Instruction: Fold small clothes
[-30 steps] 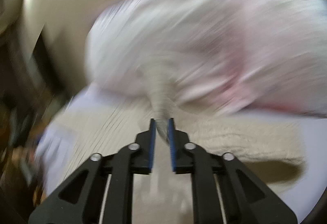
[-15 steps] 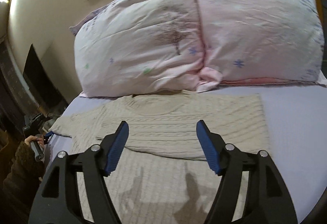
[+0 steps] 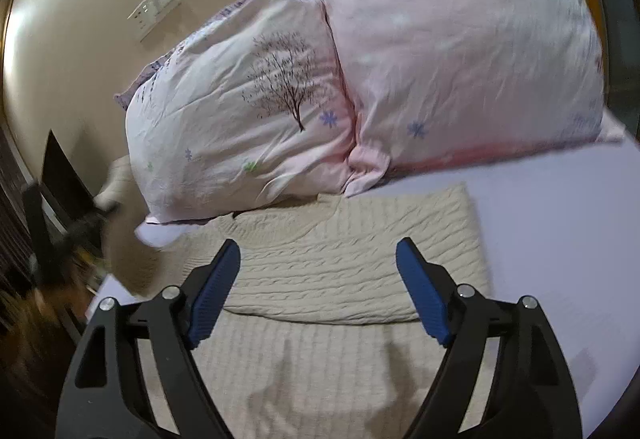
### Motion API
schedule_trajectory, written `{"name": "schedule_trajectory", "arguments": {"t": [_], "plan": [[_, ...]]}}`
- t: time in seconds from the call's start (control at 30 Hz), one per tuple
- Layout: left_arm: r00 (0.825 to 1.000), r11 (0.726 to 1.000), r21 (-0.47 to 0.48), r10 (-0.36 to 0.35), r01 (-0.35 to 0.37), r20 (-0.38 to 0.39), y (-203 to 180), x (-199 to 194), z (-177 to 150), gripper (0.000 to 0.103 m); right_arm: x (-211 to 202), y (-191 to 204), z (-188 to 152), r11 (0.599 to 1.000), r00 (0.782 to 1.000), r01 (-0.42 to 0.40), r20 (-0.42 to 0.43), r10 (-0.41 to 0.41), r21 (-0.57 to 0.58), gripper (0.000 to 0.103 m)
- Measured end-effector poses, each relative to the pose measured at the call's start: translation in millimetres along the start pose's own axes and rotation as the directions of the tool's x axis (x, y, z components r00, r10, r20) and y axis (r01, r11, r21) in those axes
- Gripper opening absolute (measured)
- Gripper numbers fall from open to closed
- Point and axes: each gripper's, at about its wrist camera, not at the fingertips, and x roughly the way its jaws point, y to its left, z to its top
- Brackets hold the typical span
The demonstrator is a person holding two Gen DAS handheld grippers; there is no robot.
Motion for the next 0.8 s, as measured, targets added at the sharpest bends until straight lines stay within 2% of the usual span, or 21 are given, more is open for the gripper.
{"name": "schedule_trajectory", "arguments": {"t": [0.03, 0.1, 0.17, 0.2, 0.23, 0.27, 0.33, 0.43, 0.47, 0.53, 0.57, 0.6, 0.63, 0.67, 0.73, 0.77, 0.8], "plan": [[0.999, 0.995, 0.092, -0.032, 0.034, -0.028, -37.9, 11.2, -5.2, 0.009, 7.4, -3.2, -0.2, 1.0, 1.0, -0.017, -0.025, 0.017, 0.023, 0.08], [0.991, 0.964, 0.247, -0.071, 0.097, -0.112, -101.9, 32.4, -25.4, 0.009, 21.2, -10.8, -0.4, 0.998, 0.997, -0.019, -0.073, 0.024, 0.062, 0.08], [0.984, 0.951, 0.277, -0.096, 0.134, -0.149, -118.9, 32.3, -40.3, 0.009, 30.8, -23.0, -0.4, 0.995, 0.993, 0.008, -0.12, 0.004, 0.103, 0.078], [0.983, 0.96, 0.239, -0.116, 0.148, -0.144, -109.1, 24.0, -44.0, 0.01, 33.7, -31.0, -0.3, 0.992, 0.99, 0.013, -0.142, 0.005, 0.128, 0.074], [0.982, 0.971, 0.182, -0.133, 0.156, -0.132, -93.6, 13.7, -45.5, 0.015, 36.0, -40.6, -0.4, 0.987, 0.987, 0.011, -0.162, 0.015, 0.159, 0.068], [0.983, 0.982, 0.108, -0.143, 0.155, -0.118, -72.6, 1.9, -47.4, 0.028, 37.9, -48.5, -0.4, 0.983, 0.985, 0.014, -0.174, 0.018, 0.183, 0.064], [0.985, 0.991, 0.0, -0.133, 0.134, -0.108, -35.2, -14.9, -52.7, 0.044, 41.7, -61.0, -1.3, 0.975, 0.982, 0.051, -0.189, -0.01, 0.216, 0.049], [0.986, 0.991, -0.109, -0.091, 0.075, -0.141, 15.0, -40.1, -77.6, 0.047, 45.4, -70.6, -0.6, 0.969, 0.982, 0.099, -0.179, -0.058, 0.229, 0.047], [0.983, 0.987, -0.149, -0.091, 0.067, -0.16, 28.3, -47.8, -86.2, 0.052, 47.6, -71.8, -0.4, 0.968, 0.981, 0.113, -0.18, -0.073, 0.224, 0.047], [0.972, 0.968, -0.244, -0.118, 0.066, -0.202, 52.0, -60.3, -111.4, 0.056, 58.1, -73.5, -0.3, 0.968, 0.976, 0.127, -0.202, -0.083, 0.215, 0.047], [0.968, 0.957, -0.28, -0.134, 0.071, -0.212, 60.1, -63.8, -122.1, 0.058, 68.2, -72.4, -0.9, 0.971, 0.97, 0.132, -0.23, -0.084, 0.202, 0.044], [0.962, 0.941, -0.328, -0.166, 0.088, -0.218, 68.6, -67.9, -133.8, 0.06, 80.4, -69.9, -2.2, 0.975, 0.963, 0.128, -0.259, -0.078, 0.183, 0.018], [0.957, 0.929, -0.357, -0.189, 0.101, -0.22, 74.0, -69.3, -140.3, 0.061, 89.8, -66.7, -2.9, 0.979, 0.958, 0.126, -0.275, -0.079, 0.158, 0.013], [0.95, 0.91, -0.399, -0.22, 0.118, -0.222, 78.2, -70.8, -150.0, 0.062, 92.4, -63.0, -1.8, 0.982, 0.962, 0.129, -0.258, -0.09, 0.139, 0.012], [0.939, 0.889, -0.438, -0.253, 0.132, -0.231, 80.2, -70.3, -161.1, 0.063, 76.3, -61.5, 9.3, 0.981, 0.984, 0.12, -0.15, -0.097, 0.153, 0.01], [0.934, 0.88, -0.455, -0.269, 0.138, -0.235, 81.1, -69.7, -167.4, 0.064, 64.7, -64.6, 14.9, 0.976, 0.989, 0.127, -0.102, -0.11, 0.177, 0.01], [0.935, 0.88, -0.455, -0.268, 0.139, -0.234, 82.6, -69.7, -170.2, 0.064, 60.2, -66.4, 15.8, 0.972, 0.984, 0.162, -0.099, -0.147, 0.17, 0.011]]}}
